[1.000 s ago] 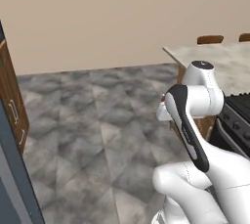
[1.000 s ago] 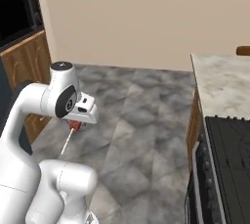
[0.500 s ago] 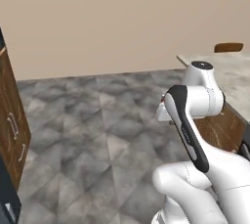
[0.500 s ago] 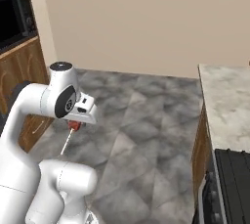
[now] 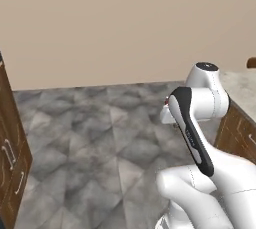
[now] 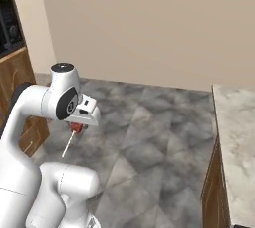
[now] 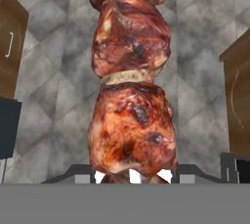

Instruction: Store the kebab skewer in the freezer for long-term storage. Close the freezer door after placing the cooked food.

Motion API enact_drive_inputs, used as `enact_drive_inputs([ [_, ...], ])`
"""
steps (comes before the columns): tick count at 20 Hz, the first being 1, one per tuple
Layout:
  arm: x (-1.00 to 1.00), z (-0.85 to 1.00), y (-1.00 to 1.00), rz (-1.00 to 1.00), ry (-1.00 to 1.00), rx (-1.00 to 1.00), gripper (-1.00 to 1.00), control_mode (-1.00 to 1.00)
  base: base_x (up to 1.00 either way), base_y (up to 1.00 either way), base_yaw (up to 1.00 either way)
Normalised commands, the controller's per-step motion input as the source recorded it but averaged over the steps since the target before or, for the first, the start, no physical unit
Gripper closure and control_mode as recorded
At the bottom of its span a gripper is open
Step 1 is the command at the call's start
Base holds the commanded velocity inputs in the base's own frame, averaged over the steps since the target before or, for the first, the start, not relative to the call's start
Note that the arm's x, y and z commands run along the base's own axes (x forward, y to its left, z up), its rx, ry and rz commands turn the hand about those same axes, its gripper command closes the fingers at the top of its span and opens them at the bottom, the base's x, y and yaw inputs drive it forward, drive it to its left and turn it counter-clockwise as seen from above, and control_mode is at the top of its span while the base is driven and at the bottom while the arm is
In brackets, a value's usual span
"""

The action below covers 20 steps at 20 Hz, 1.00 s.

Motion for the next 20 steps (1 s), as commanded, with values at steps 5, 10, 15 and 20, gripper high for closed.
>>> enact_drive_inputs([
  [5,0.00,0.00,0.00,0.00,0.00,0.00,1.00,1.00,1.00,0.00,0.14],
  [10,0.00,0.00,0.00,0.00,0.00,0.00,1.00,1.00,1.00,0.00,0.13],
  [15,0.00,0.00,0.00,0.00,0.00,0.00,1.00,1.00,0.89,0.08,0.18],
  [20,0.00,0.00,0.00,0.00,0.00,0.00,1.00,1.00,0.53,0.08,0.41],
])
